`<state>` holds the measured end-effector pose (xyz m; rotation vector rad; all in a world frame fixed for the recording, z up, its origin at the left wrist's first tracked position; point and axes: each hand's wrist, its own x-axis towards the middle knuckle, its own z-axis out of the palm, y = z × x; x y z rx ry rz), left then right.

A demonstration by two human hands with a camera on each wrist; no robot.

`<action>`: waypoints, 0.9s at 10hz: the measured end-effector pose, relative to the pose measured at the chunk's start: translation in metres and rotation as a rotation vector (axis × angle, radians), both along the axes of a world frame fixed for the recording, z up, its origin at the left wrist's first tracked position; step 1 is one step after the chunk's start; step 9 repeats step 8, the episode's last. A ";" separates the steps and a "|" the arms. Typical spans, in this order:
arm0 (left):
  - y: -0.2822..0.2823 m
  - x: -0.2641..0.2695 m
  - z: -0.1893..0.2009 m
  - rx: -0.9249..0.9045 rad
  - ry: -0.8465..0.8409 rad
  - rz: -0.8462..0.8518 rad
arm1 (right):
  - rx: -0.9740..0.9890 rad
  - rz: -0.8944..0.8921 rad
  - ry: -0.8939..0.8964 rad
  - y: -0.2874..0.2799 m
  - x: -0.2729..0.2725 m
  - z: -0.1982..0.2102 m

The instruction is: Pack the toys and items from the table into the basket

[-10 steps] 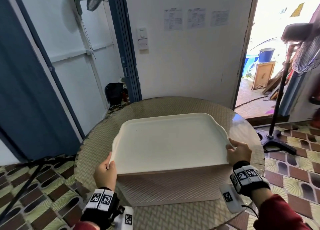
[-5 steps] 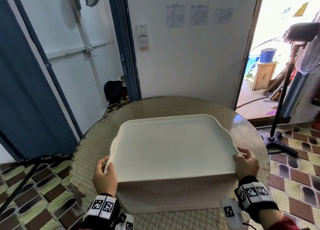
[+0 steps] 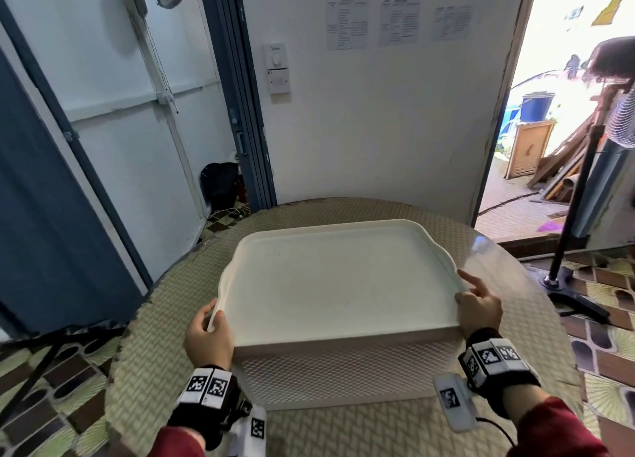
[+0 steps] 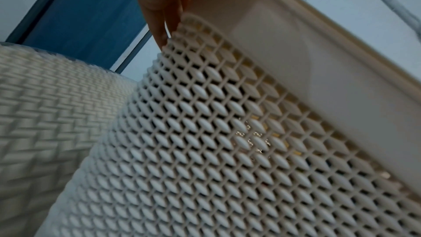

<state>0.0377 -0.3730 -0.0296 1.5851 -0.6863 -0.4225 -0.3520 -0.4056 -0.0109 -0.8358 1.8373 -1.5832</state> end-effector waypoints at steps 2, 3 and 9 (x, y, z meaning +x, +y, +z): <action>-0.071 0.005 0.003 0.015 -0.015 -0.021 | -0.002 -0.007 -0.017 -0.075 0.002 -0.003; -0.094 0.006 0.005 0.022 -0.020 -0.034 | 0.004 0.018 -0.002 -0.100 0.003 -0.003; -0.085 -0.002 0.023 0.194 -0.131 -0.217 | 0.272 0.320 0.256 -0.119 -0.009 0.022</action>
